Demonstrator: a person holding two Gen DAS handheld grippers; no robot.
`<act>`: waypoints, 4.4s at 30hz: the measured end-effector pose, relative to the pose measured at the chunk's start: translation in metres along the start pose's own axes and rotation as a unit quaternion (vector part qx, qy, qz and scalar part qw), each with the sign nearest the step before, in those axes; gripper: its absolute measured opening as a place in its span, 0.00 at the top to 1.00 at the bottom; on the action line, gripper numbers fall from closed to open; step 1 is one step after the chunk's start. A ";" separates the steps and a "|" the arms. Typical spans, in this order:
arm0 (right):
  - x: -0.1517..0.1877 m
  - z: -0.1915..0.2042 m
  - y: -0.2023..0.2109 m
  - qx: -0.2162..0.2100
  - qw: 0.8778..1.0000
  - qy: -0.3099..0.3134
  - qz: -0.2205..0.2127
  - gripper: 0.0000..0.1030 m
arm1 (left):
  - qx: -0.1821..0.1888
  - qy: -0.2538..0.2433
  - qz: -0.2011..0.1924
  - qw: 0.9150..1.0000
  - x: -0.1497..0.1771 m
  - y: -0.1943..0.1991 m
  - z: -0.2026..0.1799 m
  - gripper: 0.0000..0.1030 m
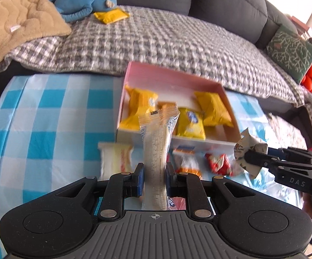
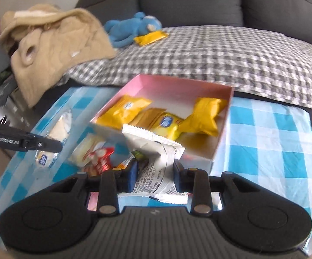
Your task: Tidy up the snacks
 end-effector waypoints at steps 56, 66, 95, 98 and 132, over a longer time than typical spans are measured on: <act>0.008 0.036 0.011 -0.031 0.988 -0.119 0.094 0.25 | -0.090 0.095 0.047 0.990 0.018 0.001 0.031 0.35; 0.041 0.050 0.000 -0.059 0.986 -0.075 0.139 0.26 | -0.091 0.103 0.046 0.989 0.034 -0.002 0.037 0.31; 0.093 0.102 -0.031 -0.045 0.974 0.070 0.210 0.38 | -0.103 0.099 0.060 0.988 0.041 -0.016 0.048 0.22; 0.089 0.105 -0.032 -0.045 0.977 0.081 0.190 0.39 | -0.103 0.102 0.058 0.988 0.040 -0.016 0.050 0.22; 0.080 0.084 -0.038 -0.063 0.985 0.020 0.161 0.28 | -0.130 0.016 0.082 0.988 0.021 -0.091 0.044 0.26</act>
Point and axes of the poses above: each gripper's, at about its wrist camera, not at the fingertips, and y roughly against the way its jaws point, z to its left, x to its underside, the point moved 4 cm from there along -y, roughly the way its jaws point, and after that the axes turned 3 degrees about -y, right-handed, at the moved point
